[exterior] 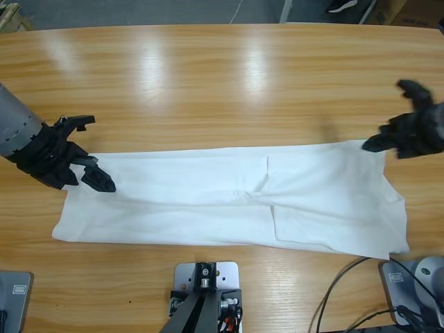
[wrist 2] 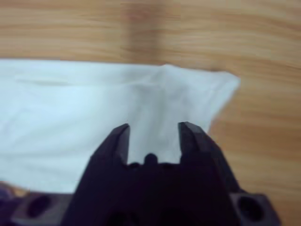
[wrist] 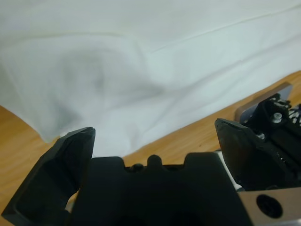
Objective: Fold clothes
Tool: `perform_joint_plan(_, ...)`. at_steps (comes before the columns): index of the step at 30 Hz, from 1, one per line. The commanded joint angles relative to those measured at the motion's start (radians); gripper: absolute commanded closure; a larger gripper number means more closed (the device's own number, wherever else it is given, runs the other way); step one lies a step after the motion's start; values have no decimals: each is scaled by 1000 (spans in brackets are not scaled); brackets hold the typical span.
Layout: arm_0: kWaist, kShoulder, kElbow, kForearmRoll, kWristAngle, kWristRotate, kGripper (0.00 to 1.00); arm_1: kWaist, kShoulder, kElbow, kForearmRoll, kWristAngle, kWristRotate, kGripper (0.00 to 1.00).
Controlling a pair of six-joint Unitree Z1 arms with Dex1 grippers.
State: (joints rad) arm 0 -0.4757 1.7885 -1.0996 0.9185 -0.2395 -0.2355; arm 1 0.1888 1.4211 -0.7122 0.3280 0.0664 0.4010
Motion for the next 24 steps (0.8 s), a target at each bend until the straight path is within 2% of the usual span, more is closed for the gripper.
perform_joint_plan(1,-7,-5,-1,-44,44,-50,0,247,-102,-34,94,-33,14,0)
perform_joint_plan(6,-10,67,-98,-53,59,86,5,253,-71,-38,85,-31,16,4)
perform_joint_plan(8,-37,97,-121,-48,79,85,53,253,-63,-38,85,-31,17,4)
perform_joint_plan(12,-69,142,-113,-43,181,-55,58,253,-48,-44,81,-34,23,9)
perform_joint_plan(16,-72,171,-132,-53,190,-183,55,257,-37,-35,77,-36,37,9)
perform_joint_plan(19,-72,197,-137,-52,188,-223,80,258,-40,-27,77,-36,39,9)
perform_joint_plan(20,-72,204,-133,-52,185,-225,138,258,-41,-26,77,-37,39,9)
perform_joint_plan(21,-72,210,-128,-52,184,-228,151,257,-43,-25,77,-39,39,9)
perform_joint_plan(24,-72,219,-121,-55,187,-253,151,257,-37,-23,76,-39,39,9)
